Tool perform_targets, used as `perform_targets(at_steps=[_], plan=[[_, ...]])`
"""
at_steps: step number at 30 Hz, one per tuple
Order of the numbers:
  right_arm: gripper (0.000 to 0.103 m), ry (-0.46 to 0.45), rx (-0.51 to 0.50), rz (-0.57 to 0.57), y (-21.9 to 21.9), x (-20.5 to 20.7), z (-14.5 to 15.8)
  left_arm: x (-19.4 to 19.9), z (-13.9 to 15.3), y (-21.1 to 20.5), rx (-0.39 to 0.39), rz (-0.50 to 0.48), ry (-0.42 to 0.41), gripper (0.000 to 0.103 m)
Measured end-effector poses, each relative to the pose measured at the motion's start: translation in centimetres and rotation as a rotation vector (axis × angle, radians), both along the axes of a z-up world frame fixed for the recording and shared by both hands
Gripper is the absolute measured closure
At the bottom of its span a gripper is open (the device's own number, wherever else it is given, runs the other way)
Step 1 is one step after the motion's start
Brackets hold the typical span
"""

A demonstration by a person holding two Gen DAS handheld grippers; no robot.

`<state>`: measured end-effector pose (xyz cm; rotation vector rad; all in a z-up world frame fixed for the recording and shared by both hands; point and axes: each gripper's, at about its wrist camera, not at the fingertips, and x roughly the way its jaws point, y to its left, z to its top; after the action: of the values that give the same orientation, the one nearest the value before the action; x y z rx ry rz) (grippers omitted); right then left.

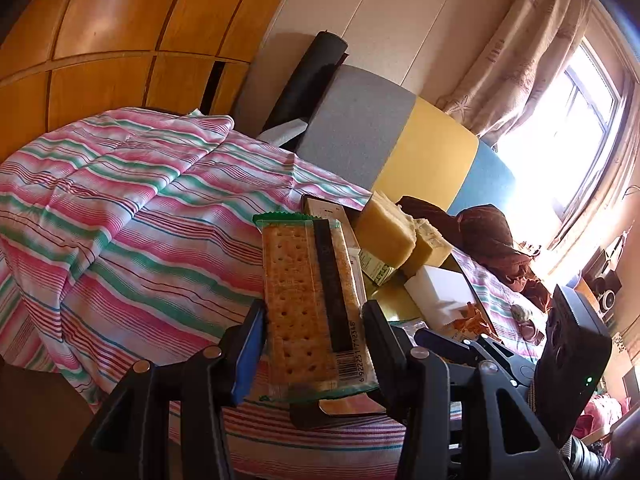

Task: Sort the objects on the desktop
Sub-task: 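Carry the roller and cracker pack to the gold tray and open the right tool, then lower the cracker pack into the gold tray and open the left tool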

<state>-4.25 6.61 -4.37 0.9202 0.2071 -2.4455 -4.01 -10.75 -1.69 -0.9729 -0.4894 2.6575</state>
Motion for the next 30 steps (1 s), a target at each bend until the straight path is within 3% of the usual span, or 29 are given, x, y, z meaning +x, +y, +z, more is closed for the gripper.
perform_targets(at_steps=[6, 16, 20, 27, 30], plan=[[0.023, 0.006, -0.052, -0.045, 2.0, 0.4, 0.7, 0.4, 0.9, 1.2, -0.027, -0.026, 0.026, 0.054], [0.022, 0.104, -0.081, -0.221, 8.5, 3.7, 2.1, -0.7, 1.9, 7.3, -0.078, -0.172, 0.036, 0.054], [0.019, 0.149, -0.089, -0.289, 11.4, 5.4, 3.0, -2.5, 1.2, 10.3, -0.076, -0.223, -0.019, 0.054], [0.018, 0.17, -0.123, -0.378, 15.3, 6.7, 3.4, -3.3, -0.1, 14.3, 0.007, -0.282, -0.127, 0.054], [0.018, 0.166, -0.147, -0.409, 16.6, 6.8, 3.3, -3.4, -1.0, 15.5, -0.024, -0.266, -0.165, 0.054]])
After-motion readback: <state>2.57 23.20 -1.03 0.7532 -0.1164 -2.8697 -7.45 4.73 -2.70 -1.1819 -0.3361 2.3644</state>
